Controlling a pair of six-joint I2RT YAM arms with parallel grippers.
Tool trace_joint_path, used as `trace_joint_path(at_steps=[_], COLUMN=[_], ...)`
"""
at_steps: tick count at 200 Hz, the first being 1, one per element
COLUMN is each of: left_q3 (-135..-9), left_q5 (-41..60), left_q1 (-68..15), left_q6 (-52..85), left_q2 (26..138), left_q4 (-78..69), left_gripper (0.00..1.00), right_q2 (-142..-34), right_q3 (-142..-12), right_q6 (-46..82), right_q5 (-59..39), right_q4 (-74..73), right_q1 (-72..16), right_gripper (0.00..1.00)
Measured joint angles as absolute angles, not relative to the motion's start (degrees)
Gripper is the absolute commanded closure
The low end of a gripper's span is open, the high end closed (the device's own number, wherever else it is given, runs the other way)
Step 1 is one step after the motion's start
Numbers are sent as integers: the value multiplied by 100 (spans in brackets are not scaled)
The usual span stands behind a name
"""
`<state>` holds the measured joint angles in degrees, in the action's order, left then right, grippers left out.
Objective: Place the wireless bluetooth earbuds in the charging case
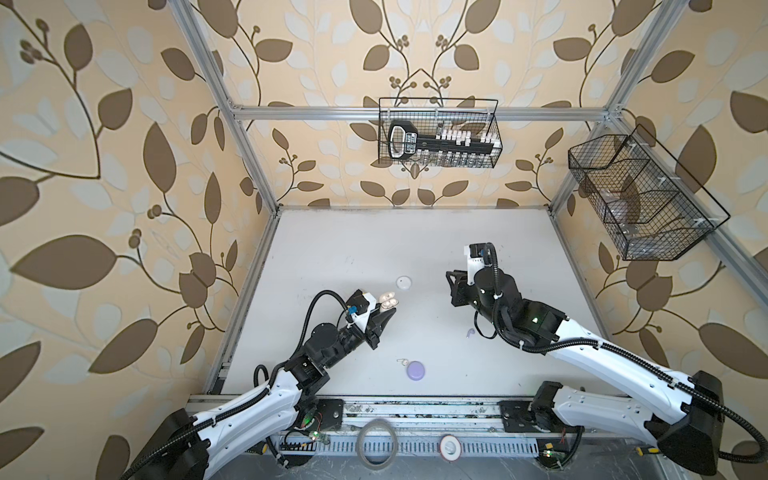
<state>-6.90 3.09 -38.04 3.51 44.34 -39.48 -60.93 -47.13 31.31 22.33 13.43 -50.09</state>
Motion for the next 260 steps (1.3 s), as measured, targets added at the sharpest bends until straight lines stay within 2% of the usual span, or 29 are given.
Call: trace_joint_path(at_steps=[39,56,83,123,174,260], left_q3=[-687,-687,-642,-574,-567,-567], left_q5=[-106,-233,-720,-1236,-1249,-1223], left_q1=[-3039,-3030,-3033,-3033,-3033,-3033], left_q6=[963,1002,1184,1262,1238,1212], left_q2=[4943,4683,3946,3212,3194,3122], left_q4=[-3726,-3409,-3098,-2698,-2521,-2436], left_gripper=[100,100,100,100,100,100], right_q2=[-6735,-7203,-8075,-9045,-9998,-10248], right_q3=[-4265,-4272,-4466,-5059,-5802,-5791], right_q6=[3524,3597,3599,3450,3229,3148], right_q5=[2121,1973,1844,1824,1848,1999], right_q4=[1546,1533,1638,1892,2154,2364], right_q1=[-6423,-6928,-7349,-7489,-7507,-7288], right_gripper=[63,63,56,52,52,59])
